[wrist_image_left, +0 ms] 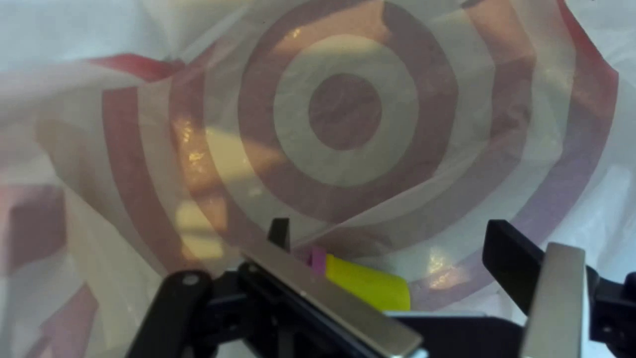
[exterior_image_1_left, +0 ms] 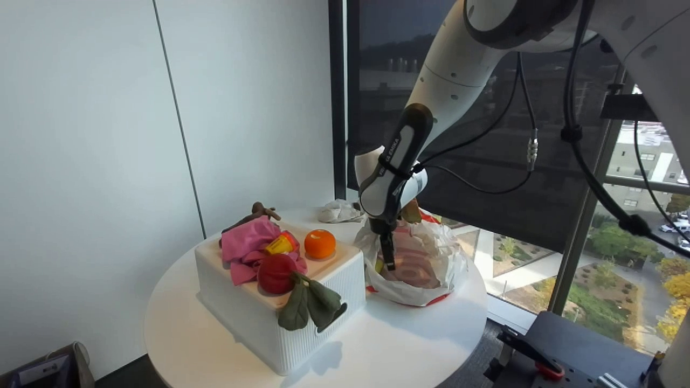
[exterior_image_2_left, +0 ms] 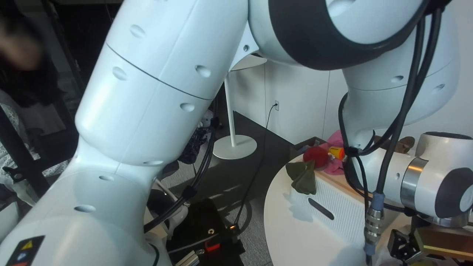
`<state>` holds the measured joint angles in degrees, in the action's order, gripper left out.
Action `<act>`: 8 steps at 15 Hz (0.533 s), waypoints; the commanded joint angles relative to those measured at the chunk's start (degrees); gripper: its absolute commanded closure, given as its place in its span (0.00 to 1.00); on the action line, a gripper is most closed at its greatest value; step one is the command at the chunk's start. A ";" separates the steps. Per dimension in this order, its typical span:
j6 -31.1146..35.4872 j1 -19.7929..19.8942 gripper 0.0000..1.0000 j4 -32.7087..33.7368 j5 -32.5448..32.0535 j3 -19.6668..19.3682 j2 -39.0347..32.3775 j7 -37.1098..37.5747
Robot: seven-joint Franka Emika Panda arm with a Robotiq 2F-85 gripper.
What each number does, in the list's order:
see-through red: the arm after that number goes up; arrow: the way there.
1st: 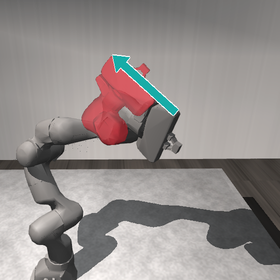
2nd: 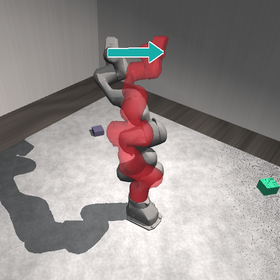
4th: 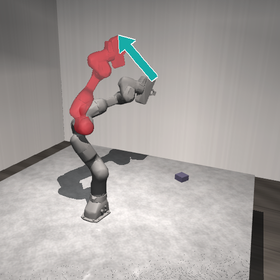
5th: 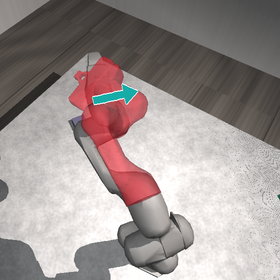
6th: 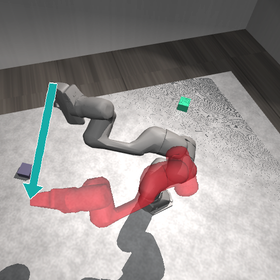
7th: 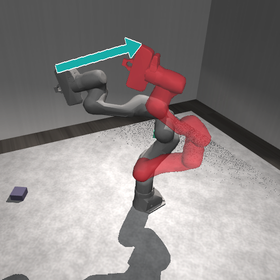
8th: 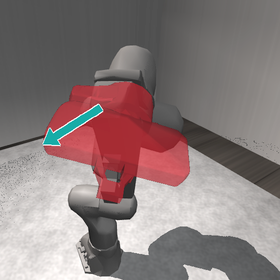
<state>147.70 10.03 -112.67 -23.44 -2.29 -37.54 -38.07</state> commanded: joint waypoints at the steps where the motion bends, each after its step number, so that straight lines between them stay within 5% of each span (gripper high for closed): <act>1: 8.62 1.62 0.00 -0.05 -2.36 0.42 -1.23 -5.87; 8: 16.60 3.24 0.00 0.52 -1.17 1.83 -4.03 -13.33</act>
<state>162.01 11.90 -112.82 -24.84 -1.59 -40.34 -48.03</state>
